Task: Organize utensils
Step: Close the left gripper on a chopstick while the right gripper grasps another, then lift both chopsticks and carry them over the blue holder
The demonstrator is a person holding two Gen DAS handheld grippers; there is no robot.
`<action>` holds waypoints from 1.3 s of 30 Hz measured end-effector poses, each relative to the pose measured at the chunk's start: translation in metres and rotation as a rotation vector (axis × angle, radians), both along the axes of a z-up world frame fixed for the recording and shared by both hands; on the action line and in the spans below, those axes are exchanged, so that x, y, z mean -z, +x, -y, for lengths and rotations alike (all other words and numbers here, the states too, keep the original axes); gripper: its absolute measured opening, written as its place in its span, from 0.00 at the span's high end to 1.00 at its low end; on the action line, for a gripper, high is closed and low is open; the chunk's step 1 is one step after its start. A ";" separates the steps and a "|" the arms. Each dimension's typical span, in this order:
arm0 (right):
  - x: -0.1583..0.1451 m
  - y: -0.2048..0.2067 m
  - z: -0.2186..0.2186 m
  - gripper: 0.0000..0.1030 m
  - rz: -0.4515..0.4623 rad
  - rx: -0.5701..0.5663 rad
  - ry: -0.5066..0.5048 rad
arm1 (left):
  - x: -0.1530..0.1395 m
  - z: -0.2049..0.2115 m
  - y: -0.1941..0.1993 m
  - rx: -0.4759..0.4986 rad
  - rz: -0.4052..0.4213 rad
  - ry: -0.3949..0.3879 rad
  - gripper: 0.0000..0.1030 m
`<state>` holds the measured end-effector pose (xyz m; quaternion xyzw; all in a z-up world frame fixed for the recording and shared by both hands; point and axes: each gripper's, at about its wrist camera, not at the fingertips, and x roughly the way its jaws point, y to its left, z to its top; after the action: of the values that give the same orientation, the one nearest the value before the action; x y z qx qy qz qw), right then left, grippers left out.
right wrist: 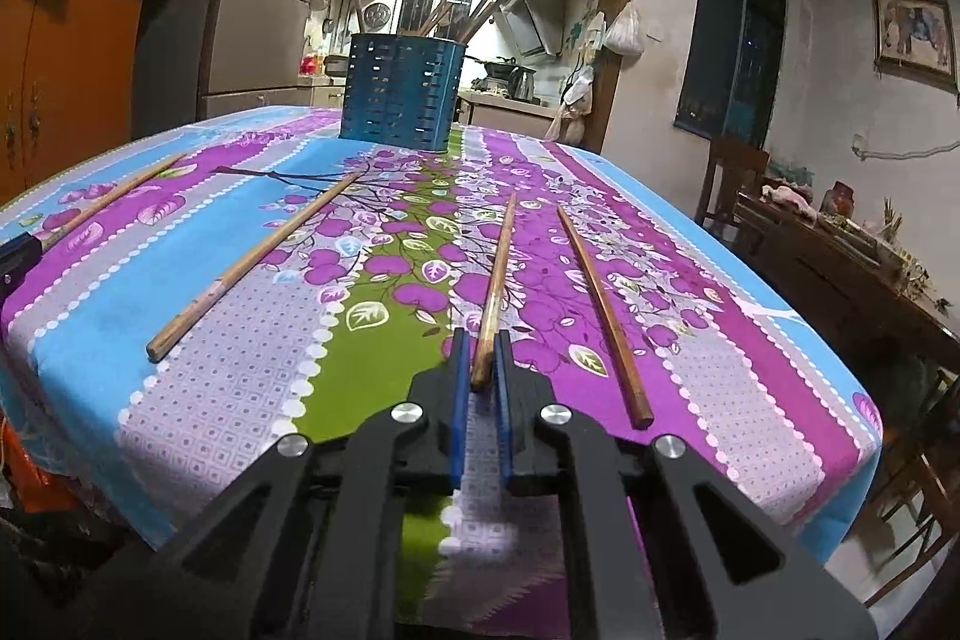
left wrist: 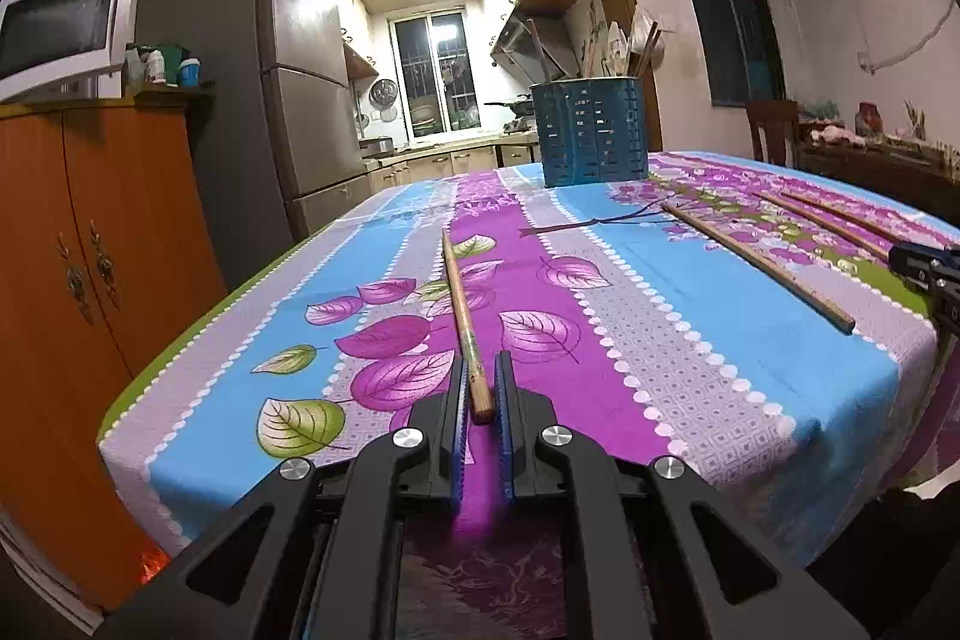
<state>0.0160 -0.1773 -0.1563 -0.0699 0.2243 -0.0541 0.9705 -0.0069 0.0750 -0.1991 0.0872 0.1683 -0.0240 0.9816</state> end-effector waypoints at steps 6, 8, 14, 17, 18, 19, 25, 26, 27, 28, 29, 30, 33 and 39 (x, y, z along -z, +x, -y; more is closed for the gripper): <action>-0.001 0.000 0.001 0.94 0.004 -0.003 0.017 | 0.000 0.001 0.001 -0.003 0.002 0.004 0.90; -0.001 -0.001 0.002 0.95 0.006 -0.003 0.021 | 0.000 0.000 0.001 -0.010 0.005 -0.015 0.90; -0.003 -0.002 0.003 0.95 0.009 -0.011 0.033 | 0.000 -0.001 0.002 0.001 0.005 -0.029 0.92; -0.010 -0.006 0.007 0.95 0.023 -0.014 0.039 | -0.007 -0.004 0.002 0.008 -0.024 -0.036 0.93; -0.014 -0.008 0.008 0.95 0.028 -0.020 0.039 | -0.010 -0.005 0.001 0.008 -0.029 -0.038 0.93; -0.017 -0.010 0.008 0.95 0.034 -0.025 0.036 | -0.016 -0.007 -0.001 0.010 -0.034 -0.045 0.93; -0.047 -0.021 0.011 0.95 0.094 -0.063 0.009 | -0.054 -0.006 -0.011 0.038 -0.013 -0.038 0.93; -0.054 -0.023 0.012 0.95 0.109 -0.070 0.003 | -0.062 -0.007 -0.013 0.043 -0.005 -0.042 0.93; -0.058 -0.024 0.013 0.95 0.118 -0.077 0.001 | -0.069 -0.007 -0.014 0.046 0.001 -0.046 0.93; -0.062 -0.025 0.014 0.95 0.124 -0.087 0.002 | -0.077 -0.008 -0.014 0.053 0.004 -0.059 0.93; -0.067 -0.025 0.014 0.95 0.130 -0.097 0.006 | -0.085 -0.009 -0.013 0.062 0.001 -0.078 0.93; -0.074 -0.026 0.015 0.95 0.139 -0.113 0.008 | -0.089 -0.009 -0.014 0.064 0.002 -0.087 0.93; -0.092 -0.027 0.011 0.95 0.173 -0.149 -0.013 | -0.110 -0.011 -0.011 0.097 0.007 -0.119 0.93; -0.130 -0.022 0.011 0.95 0.230 -0.224 -0.042 | -0.149 -0.013 -0.001 0.172 -0.001 -0.146 0.93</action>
<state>-0.0058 -0.1878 -0.0261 -0.1081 0.1012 0.0423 0.9881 -0.0083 0.0877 -0.0497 0.0294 0.1587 -0.1203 0.9795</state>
